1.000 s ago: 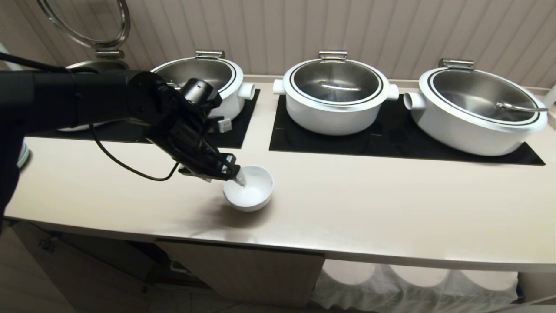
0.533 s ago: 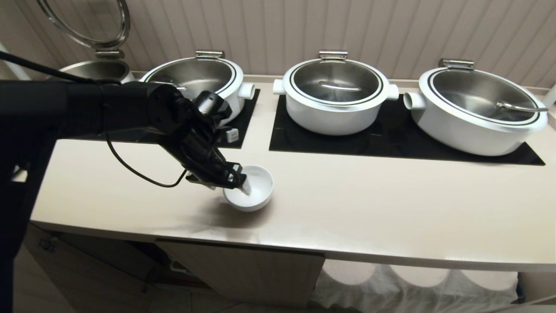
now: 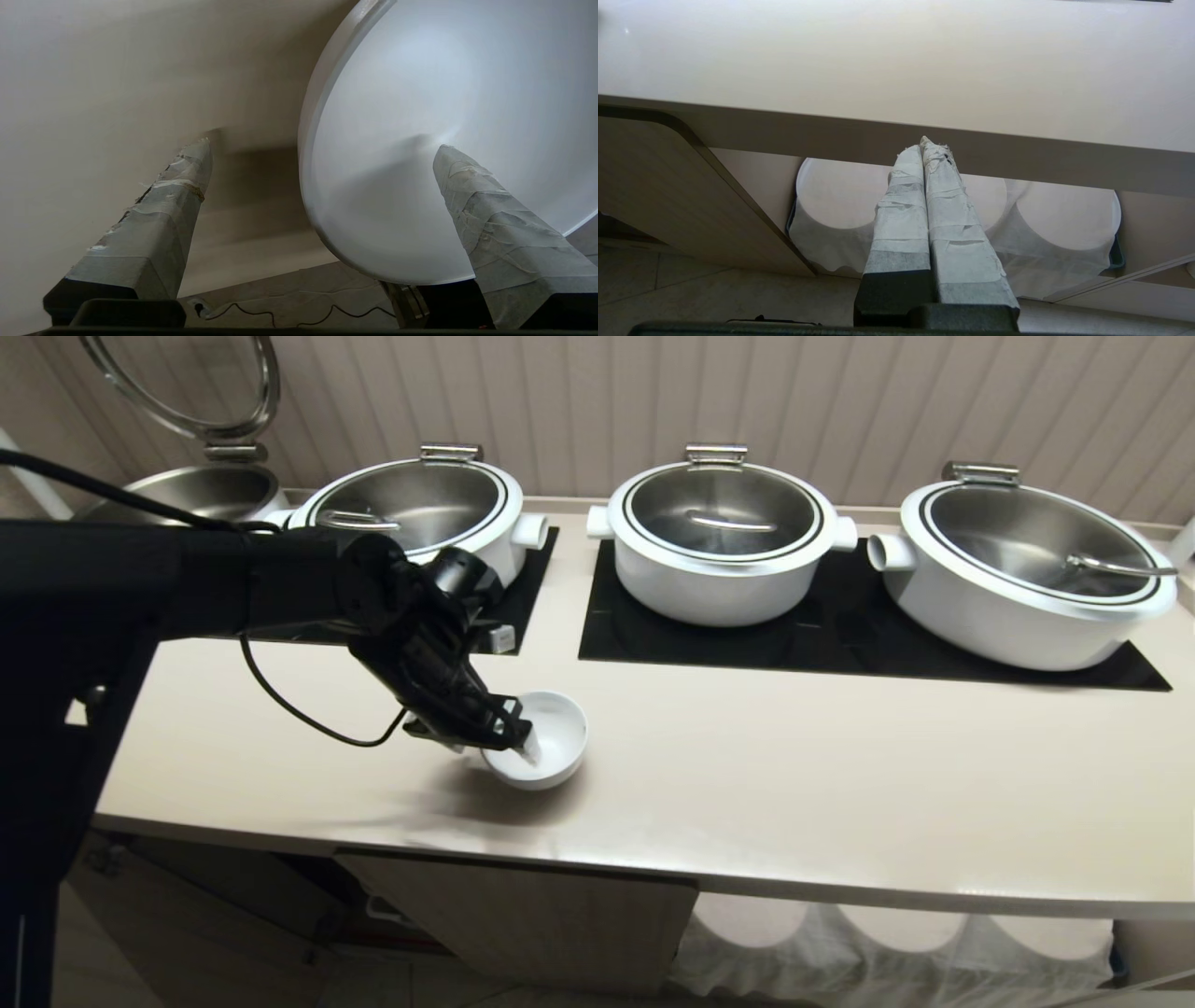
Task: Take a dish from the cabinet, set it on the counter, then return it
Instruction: Pick up the bowl from the table
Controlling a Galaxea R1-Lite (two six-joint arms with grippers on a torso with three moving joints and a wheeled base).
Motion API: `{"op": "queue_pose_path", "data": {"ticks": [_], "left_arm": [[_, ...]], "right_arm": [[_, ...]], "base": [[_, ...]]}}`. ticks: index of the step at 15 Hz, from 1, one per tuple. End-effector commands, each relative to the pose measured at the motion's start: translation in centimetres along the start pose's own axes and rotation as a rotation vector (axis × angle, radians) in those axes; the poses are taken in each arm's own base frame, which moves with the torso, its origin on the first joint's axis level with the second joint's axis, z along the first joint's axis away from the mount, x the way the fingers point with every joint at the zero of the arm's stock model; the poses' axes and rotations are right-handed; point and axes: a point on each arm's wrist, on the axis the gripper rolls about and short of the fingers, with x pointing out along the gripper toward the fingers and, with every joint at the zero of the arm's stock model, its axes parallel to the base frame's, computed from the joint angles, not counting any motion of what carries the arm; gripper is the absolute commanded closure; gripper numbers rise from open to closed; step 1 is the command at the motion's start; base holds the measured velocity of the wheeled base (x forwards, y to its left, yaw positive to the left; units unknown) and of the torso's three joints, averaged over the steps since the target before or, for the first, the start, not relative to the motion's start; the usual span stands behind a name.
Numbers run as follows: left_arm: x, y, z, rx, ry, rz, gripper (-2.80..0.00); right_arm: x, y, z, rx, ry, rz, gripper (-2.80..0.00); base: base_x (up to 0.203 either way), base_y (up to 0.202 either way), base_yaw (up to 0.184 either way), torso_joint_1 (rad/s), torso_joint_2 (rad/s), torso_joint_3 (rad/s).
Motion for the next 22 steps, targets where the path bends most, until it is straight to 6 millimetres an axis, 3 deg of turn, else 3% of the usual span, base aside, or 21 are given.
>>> {"op": "queue_pose_path", "data": {"ticks": [1,12,13,22], "left_arm": [[0.32,0.02,-0.07,-0.001,0.012,-0.001,-2.8],[0.98,-0.08,-0.08,0.001,0.027,-0.005,-2.8],[0.98,-0.08,-0.08,0.001,0.027,-0.005,0.0],[0.92,-0.2,-0.08,-0.004,0.026,-0.003,0.0]], "right_arm": [[0.0,0.0,-0.01,-0.001,0.0,0.0,0.0],[0.0,0.0,0.0,-0.001,-0.001,-0.001,0.0],[0.0,0.0,-0.01,-0.001,0.0,-0.001,0.0],[0.0,0.0,0.0,-0.001,-0.001,-0.001,0.0]], "base": [[0.0,0.0,0.0,0.0,0.0,0.0],[0.0,0.0,0.0,0.0,0.0,0.0],[0.0,0.0,0.0,0.0,0.0,0.0],[0.0,0.0,0.0,0.0,0.0,0.0]]}}
